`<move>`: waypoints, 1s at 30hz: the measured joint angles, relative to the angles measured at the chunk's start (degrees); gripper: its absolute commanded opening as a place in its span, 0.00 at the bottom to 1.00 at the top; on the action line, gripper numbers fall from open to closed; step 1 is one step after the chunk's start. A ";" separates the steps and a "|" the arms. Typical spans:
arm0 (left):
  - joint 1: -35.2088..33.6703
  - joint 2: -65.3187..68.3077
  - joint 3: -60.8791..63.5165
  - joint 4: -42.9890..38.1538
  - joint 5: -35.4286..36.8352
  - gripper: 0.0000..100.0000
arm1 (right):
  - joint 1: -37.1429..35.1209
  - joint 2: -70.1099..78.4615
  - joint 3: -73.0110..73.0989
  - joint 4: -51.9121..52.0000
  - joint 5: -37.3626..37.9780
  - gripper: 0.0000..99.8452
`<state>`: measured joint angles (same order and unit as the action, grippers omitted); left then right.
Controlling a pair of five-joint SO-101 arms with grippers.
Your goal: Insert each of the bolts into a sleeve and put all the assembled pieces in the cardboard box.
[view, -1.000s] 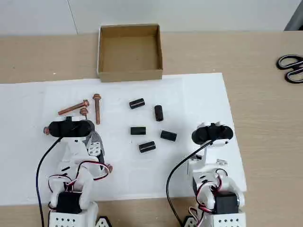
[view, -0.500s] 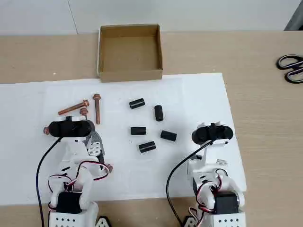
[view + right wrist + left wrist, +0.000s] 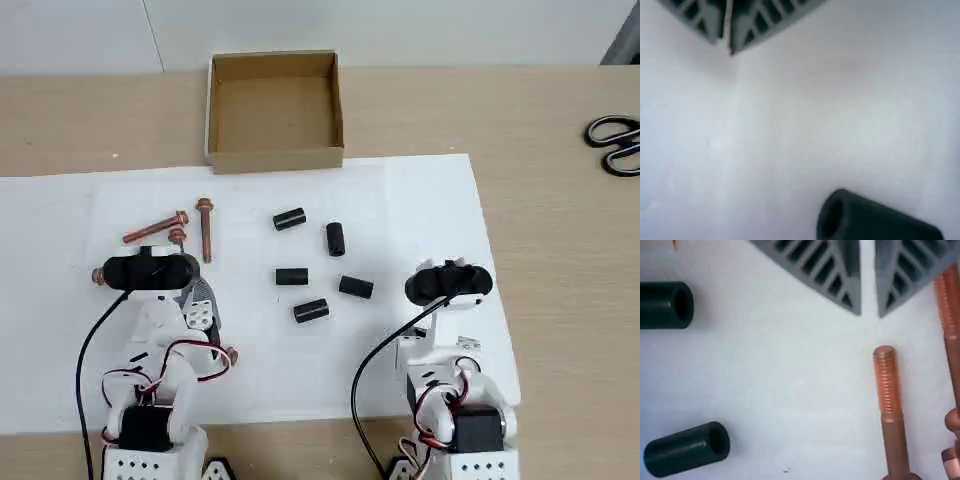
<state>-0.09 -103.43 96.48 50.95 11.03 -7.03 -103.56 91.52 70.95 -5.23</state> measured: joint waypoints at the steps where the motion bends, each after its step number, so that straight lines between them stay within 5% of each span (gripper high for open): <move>1: 0.00 0.00 0.00 0.00 0.00 0.01 | 0.00 0.00 0.00 0.00 0.00 0.00; 18: 0.09 0.00 0.00 0.00 0.00 0.01 | -0.09 0.00 0.62 -2.11 0.00 0.01; 25: 8.09 0.00 0.00 0.00 0.00 0.01 | -0.09 0.00 0.62 -2.11 0.18 0.00; 30: 6.68 0.00 -1.58 0.00 -0.53 0.01 | -0.09 0.00 0.44 -3.69 0.62 0.00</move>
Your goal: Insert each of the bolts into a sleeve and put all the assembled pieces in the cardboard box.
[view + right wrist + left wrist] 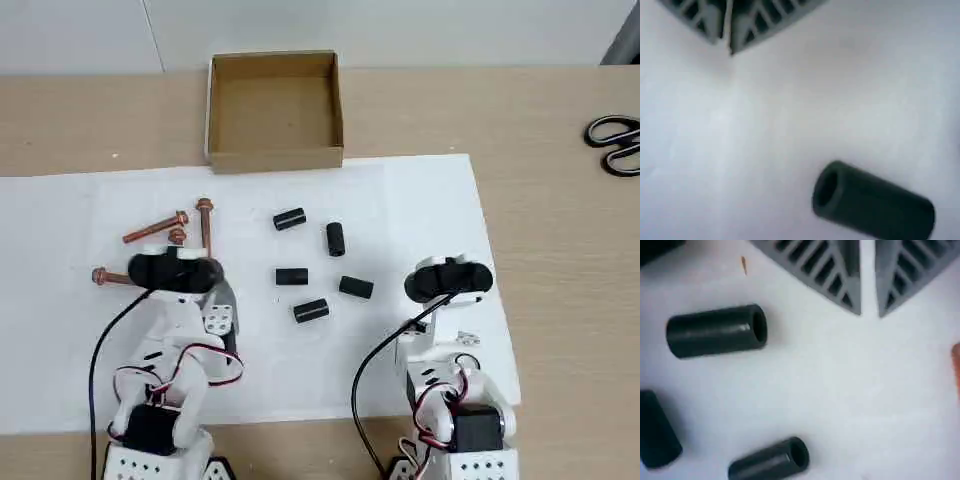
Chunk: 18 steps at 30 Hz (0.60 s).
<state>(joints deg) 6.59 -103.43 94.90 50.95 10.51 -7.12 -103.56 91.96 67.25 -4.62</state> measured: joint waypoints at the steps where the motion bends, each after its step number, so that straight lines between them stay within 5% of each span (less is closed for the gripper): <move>1: -0.26 0.00 -1.41 0.00 -0.53 0.01 | 0.00 0.09 -0.53 -0.62 0.79 0.00; 8: -0.62 0.88 -12.48 8.35 -1.14 0.01 | 0.35 0.53 -9.93 -1.93 2.29 0.00; 18: -0.70 28.66 -47.47 20.04 3.08 0.01 | 2.73 25.85 -40.79 1.85 -12.57 0.00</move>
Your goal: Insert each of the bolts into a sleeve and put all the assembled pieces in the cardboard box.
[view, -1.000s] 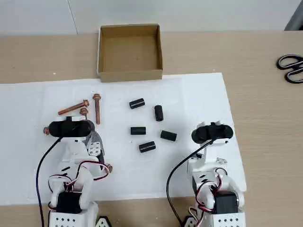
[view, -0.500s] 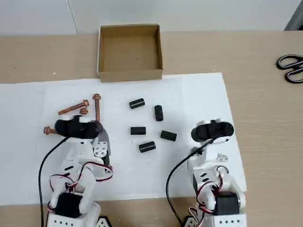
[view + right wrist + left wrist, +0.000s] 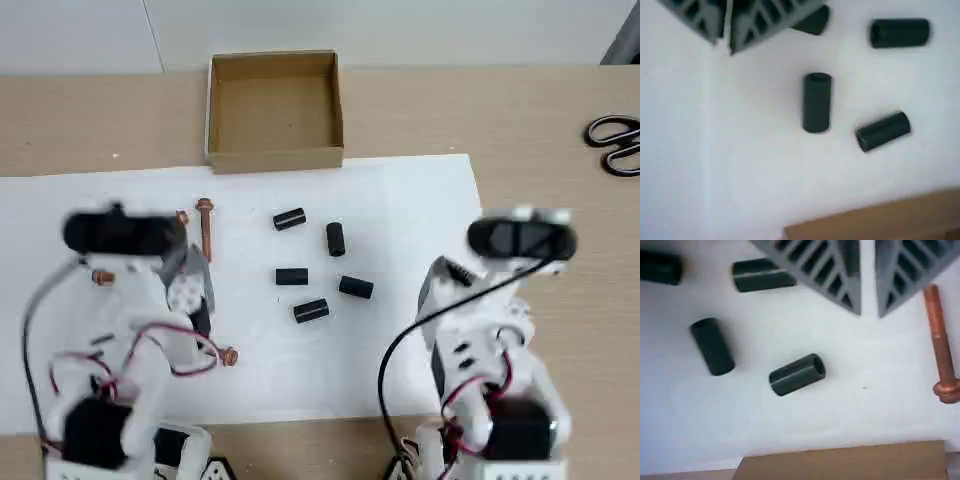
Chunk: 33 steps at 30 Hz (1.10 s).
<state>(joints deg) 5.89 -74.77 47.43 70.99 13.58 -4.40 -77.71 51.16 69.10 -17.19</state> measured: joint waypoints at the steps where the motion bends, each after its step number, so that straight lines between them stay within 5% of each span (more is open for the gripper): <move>1: 0.00 4.22 -5.01 2.29 1.49 0.01 | -0.62 4.13 -4.04 1.49 -1.05 0.00; 9: 0.00 24.53 -33.05 17.05 -0.97 0.01 | -3.87 22.33 -22.86 8.26 2.11 0.00; 15: -5.71 33.32 -34.20 19.60 -17.23 0.01 | -3.78 25.85 -24.09 13.71 10.29 0.01; 23: -12.75 50.11 -34.20 21.36 -17.93 0.01 | -3.87 37.89 -28.31 24.00 21.36 0.01; 33: -14.86 54.24 -34.20 22.86 -17.14 0.01 | -4.40 52.75 -36.40 26.37 40.00 0.08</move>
<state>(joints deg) -8.97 -20.53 13.23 93.85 -3.56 -8.79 -24.97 14.77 95.47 22.81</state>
